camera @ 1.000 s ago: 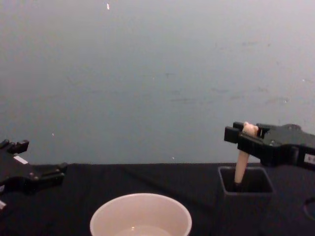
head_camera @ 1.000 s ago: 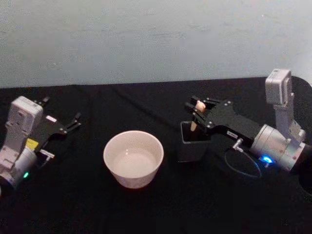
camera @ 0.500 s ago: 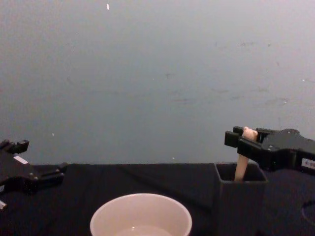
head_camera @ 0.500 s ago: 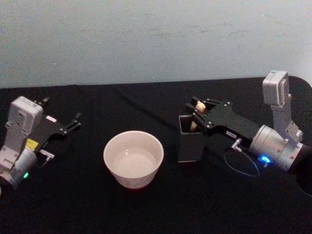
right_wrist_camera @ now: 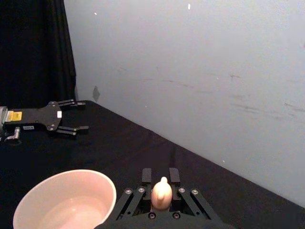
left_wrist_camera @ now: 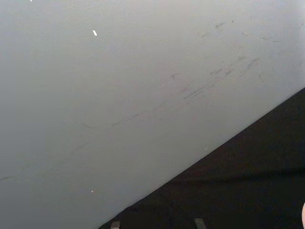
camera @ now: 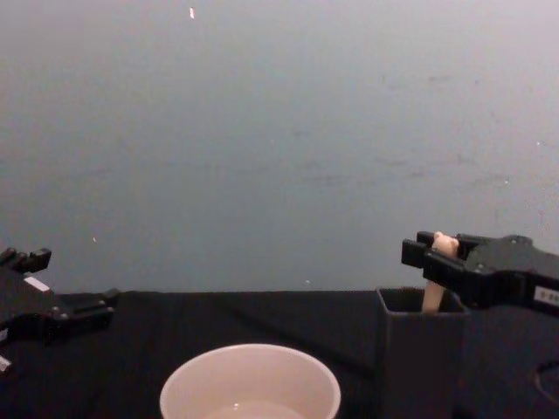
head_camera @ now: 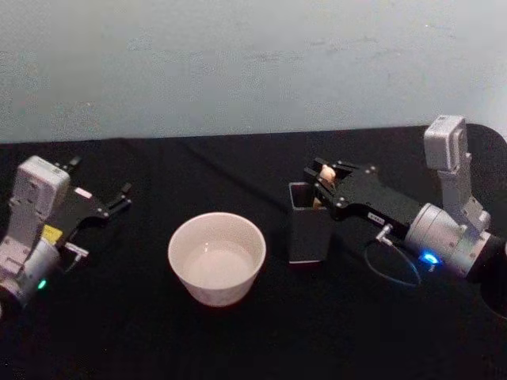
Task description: Pick up the stirring spoon with one hand, stir inside the cup, then place it back in its original position.
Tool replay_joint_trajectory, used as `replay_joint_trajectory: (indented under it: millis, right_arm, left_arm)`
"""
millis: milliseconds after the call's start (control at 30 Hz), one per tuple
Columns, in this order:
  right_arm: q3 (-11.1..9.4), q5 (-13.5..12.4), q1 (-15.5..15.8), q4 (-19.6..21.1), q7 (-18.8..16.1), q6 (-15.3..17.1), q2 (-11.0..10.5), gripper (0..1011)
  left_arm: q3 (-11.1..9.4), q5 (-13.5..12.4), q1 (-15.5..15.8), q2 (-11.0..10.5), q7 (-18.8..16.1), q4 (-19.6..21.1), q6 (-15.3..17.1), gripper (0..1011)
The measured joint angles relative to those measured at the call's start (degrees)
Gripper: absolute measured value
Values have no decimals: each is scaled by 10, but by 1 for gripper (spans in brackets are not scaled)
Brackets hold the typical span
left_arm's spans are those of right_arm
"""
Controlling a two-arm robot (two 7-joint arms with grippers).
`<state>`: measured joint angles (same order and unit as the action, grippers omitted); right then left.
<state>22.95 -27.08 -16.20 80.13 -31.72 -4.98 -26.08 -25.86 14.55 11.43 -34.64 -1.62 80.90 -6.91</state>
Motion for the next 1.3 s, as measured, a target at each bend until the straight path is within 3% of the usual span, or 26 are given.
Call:
replay_joint_trajectory:
  millis: [1200,1300]
  right_arm:
    - [0,8,3,-5,4,10,1,214]
    - [0,8,3,-4,4,9,1,280]
  left_arm:
    - [0,0,0,0,0,0,0,1001]
    - [0,0,0,0,0,0,0,1001]
